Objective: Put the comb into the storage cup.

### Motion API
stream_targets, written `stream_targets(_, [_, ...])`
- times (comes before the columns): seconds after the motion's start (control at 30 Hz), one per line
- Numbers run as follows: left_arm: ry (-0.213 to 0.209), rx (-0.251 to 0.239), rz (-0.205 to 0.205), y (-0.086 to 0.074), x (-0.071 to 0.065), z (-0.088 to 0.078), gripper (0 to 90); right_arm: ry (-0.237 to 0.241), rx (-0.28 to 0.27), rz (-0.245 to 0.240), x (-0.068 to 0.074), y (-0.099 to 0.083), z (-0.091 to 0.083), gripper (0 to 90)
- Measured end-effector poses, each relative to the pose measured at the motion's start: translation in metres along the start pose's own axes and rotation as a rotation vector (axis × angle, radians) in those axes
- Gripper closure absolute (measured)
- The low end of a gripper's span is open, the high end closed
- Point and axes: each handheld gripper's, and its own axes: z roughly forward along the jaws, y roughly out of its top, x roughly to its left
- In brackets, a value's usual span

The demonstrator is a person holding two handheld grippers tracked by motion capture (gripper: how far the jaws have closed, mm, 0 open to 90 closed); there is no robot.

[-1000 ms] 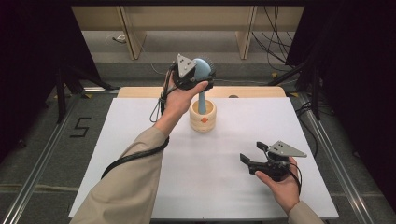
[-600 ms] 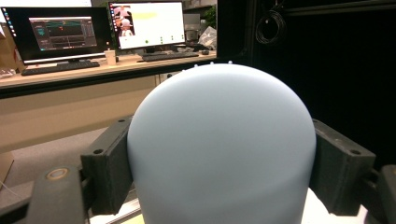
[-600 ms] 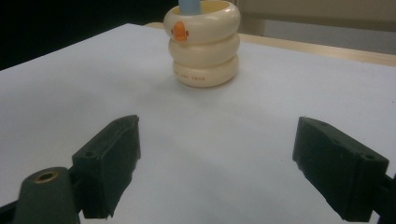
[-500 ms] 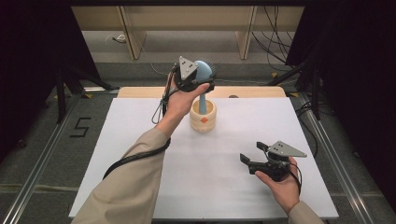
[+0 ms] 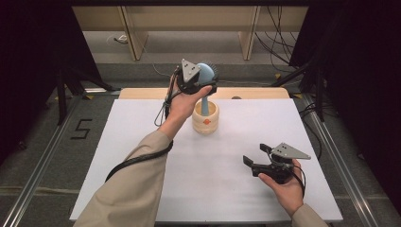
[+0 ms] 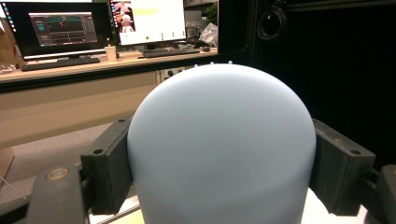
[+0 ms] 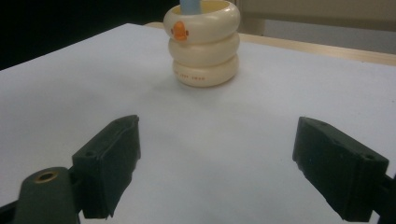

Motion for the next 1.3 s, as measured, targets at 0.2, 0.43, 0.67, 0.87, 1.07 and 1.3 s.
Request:
stream_targets(0.2, [0.000,0.007,-0.002,-0.003,0.000,0.002,19.5,0.000,0.001,0.004,0.000,0.000,0.000,16.1])
stream_targets(0.43, [-0.003,0.016,-0.004,-0.008,-0.001,0.003,19.5,-0.001,-0.001,0.005,0.000,0.000,0.000,16.2])
stream_targets(0.67, [-0.001,0.020,-0.009,-0.012,-0.001,0.004,19.5,0.000,-0.004,0.003,0.000,0.000,0.000,16.2])
stream_targets(0.87, [0.001,0.027,-0.012,-0.016,0.000,0.005,19.5,0.000,-0.004,0.002,0.000,0.000,0.000,16.2])
stream_targets(1.07, [0.003,0.035,-0.013,-0.020,0.000,0.006,19.5,0.000,-0.005,0.003,0.000,0.000,0.000,16.1])
stream_targets(1.3, [0.002,0.040,-0.014,-0.024,0.000,0.007,19.5,0.001,-0.002,0.000,0.000,0.000,0.000,16.1])
